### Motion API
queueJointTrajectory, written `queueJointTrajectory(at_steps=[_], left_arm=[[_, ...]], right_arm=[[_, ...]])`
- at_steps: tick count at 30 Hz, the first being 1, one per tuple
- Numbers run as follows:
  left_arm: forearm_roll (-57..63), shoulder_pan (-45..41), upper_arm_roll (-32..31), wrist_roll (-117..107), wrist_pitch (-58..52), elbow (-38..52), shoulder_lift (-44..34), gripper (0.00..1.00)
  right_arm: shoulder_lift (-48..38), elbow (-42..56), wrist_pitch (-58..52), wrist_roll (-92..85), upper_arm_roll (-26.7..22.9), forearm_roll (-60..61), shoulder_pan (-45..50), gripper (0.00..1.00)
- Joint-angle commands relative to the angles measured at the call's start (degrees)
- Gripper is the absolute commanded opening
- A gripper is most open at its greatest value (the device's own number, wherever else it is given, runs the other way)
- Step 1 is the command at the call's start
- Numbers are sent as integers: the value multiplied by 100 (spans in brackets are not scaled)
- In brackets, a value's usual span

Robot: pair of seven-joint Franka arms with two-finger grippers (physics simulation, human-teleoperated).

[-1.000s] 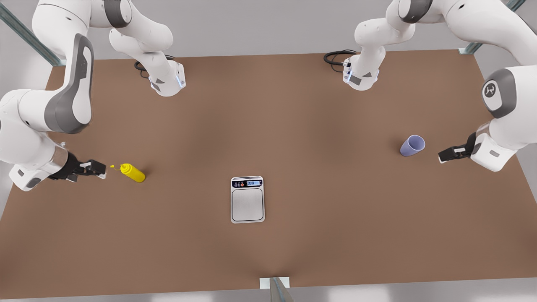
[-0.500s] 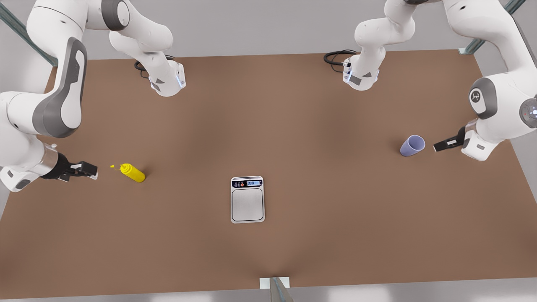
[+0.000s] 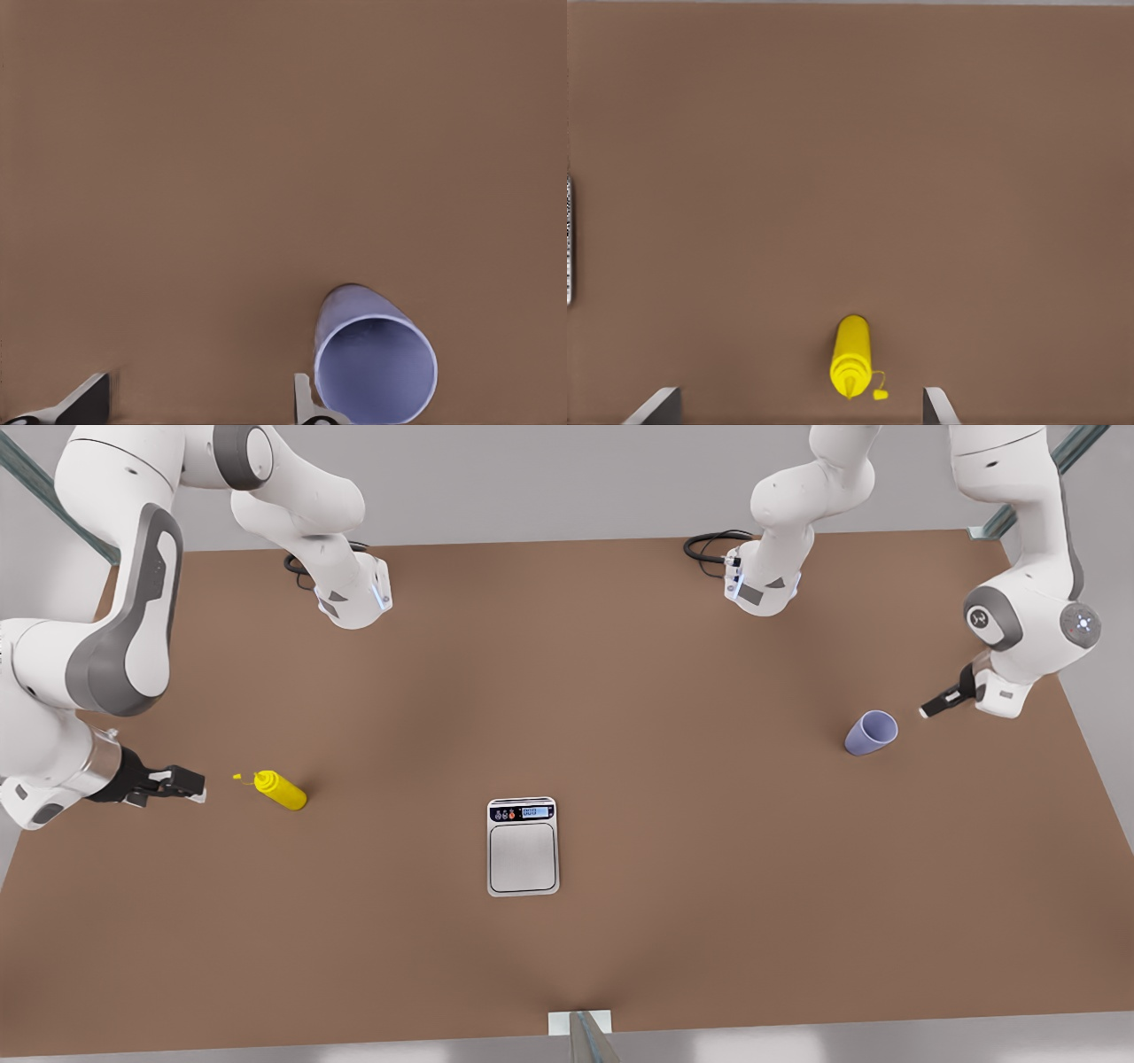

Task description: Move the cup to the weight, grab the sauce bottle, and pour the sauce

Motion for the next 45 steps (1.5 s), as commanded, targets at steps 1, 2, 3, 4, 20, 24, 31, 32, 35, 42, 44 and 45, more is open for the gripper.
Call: queueJointTrajectory(at_steps=[1,2,3,4,20,24,31,32,35,42,44,45], left_arm=[[2,-1187,2,0,22,0,25,100],[2,-1222,-6,0,180,-9,148,100],[-7,-1345,-15,0,329,-9,253,100],[-7,-1389,-24,0,338,-9,271,100],[-130,-1635,398,70,250,-395,236,100],[-385,-1635,521,70,312,-422,297,100],[-385,-1627,811,70,637,-598,385,100],[-393,-1627,820,70,646,-598,385,100],[-402,-1627,820,70,865,-668,473,56],[-587,-1627,793,70,1358,-800,728,29],[-578,-1627,785,79,1358,-791,719,21],[-578,-1627,776,79,1358,-791,728,21]], right_arm=[[0,0,0,0,0,0,0,100],[0,0,9,0,0,0,0,100],[0,0,9,0,0,0,0,100],[8,0,9,0,0,0,-9,100],[0,18,18,0,-53,18,-123,100],[8,18,70,0,-35,53,-88,100],[26,18,79,0,-27,193,-70,100],[26,18,79,-9,-35,185,-114,100],[35,18,70,-18,-35,193,-123,100],[35,18,79,-18,-35,202,-123,100],[35,18,53,-18,-35,202,-114,100],[35,18,53,-9,-35,202,-114,100]])
